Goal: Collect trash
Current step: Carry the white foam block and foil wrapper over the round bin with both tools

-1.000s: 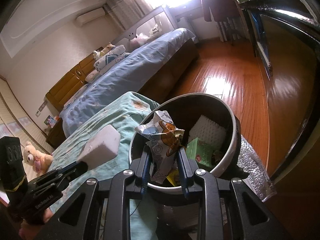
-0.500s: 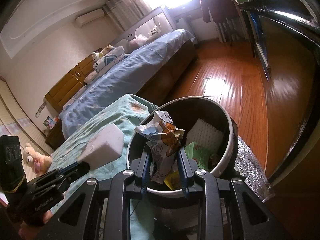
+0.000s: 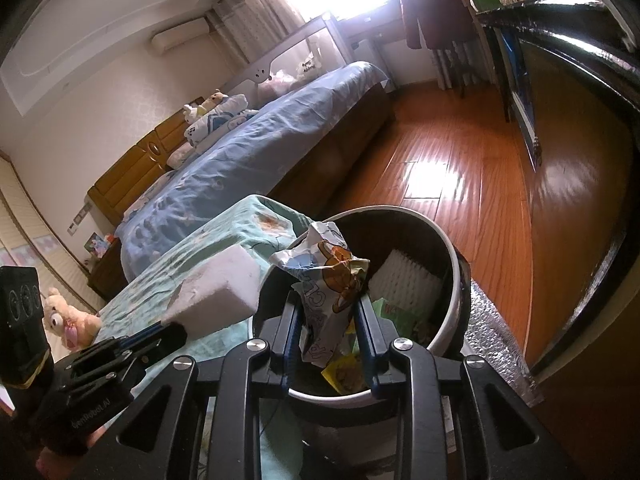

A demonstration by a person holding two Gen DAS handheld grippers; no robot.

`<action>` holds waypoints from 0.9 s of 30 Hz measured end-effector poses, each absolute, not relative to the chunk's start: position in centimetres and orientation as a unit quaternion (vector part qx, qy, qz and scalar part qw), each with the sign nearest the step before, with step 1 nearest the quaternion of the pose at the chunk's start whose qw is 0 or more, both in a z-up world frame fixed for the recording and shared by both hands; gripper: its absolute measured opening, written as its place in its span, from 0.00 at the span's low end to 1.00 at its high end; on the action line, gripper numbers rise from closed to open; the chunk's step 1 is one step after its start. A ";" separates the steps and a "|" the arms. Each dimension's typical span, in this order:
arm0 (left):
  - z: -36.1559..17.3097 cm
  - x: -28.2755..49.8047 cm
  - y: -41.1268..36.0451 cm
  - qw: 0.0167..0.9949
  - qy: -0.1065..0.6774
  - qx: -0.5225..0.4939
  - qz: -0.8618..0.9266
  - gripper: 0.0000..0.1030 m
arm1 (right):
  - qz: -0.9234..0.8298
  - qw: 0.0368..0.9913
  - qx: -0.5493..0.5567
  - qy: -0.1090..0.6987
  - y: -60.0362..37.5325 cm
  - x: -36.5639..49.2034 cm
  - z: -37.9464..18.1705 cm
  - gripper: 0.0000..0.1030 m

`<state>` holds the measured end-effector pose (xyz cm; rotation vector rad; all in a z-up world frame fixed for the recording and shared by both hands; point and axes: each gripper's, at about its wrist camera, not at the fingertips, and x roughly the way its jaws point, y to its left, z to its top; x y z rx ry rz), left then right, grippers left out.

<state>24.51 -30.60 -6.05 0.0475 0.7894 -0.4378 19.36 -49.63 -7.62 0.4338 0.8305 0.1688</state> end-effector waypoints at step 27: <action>-6.4 26.1 -32.5 0.897 0.390 0.034 -0.206 0.13 | 0.076 0.887 0.206 0.407 -50.2 20.4 -8.5 0.28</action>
